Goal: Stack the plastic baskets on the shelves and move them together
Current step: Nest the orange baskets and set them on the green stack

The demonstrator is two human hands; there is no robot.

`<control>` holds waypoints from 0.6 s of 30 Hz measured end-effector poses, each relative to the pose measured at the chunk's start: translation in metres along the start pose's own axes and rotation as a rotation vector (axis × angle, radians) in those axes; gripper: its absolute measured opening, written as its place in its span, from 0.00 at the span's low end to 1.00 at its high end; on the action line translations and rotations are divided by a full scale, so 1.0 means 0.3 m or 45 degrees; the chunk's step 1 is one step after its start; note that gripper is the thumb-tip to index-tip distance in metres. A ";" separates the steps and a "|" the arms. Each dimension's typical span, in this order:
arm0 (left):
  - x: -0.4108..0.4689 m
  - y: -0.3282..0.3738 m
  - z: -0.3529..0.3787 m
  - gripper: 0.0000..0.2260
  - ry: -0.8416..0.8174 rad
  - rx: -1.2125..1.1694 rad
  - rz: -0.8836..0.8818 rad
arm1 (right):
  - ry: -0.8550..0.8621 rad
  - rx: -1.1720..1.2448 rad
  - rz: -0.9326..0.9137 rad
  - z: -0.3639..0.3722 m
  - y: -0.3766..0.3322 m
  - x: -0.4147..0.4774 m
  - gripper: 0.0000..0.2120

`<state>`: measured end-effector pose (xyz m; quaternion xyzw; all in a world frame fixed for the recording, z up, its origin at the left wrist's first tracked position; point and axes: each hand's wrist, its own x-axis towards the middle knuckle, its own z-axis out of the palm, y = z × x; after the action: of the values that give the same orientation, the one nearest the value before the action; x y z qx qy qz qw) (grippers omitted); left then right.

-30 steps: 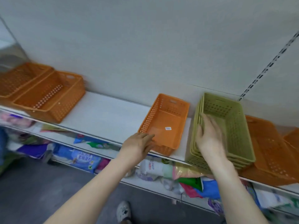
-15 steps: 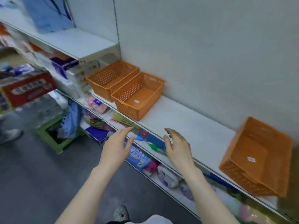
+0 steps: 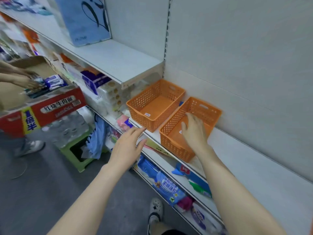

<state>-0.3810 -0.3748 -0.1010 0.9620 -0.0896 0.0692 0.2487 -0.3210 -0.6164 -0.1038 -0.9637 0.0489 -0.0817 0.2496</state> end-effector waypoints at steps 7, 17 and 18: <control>0.335 -0.066 0.122 0.19 -0.096 0.040 0.147 | 0.003 -0.321 0.348 0.034 0.123 0.098 0.27; 0.468 -0.140 0.241 0.21 -0.172 0.279 0.483 | 0.132 0.070 0.818 0.017 0.141 0.010 0.34; 0.462 -0.141 0.246 0.20 -0.161 0.272 0.523 | 0.109 0.109 0.897 0.002 0.138 0.001 0.31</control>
<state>-0.2308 -0.3936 -0.1600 0.9468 -0.2910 0.0670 0.1200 -0.3228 -0.6522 -0.1247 -0.8720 0.3852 -0.0329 0.3001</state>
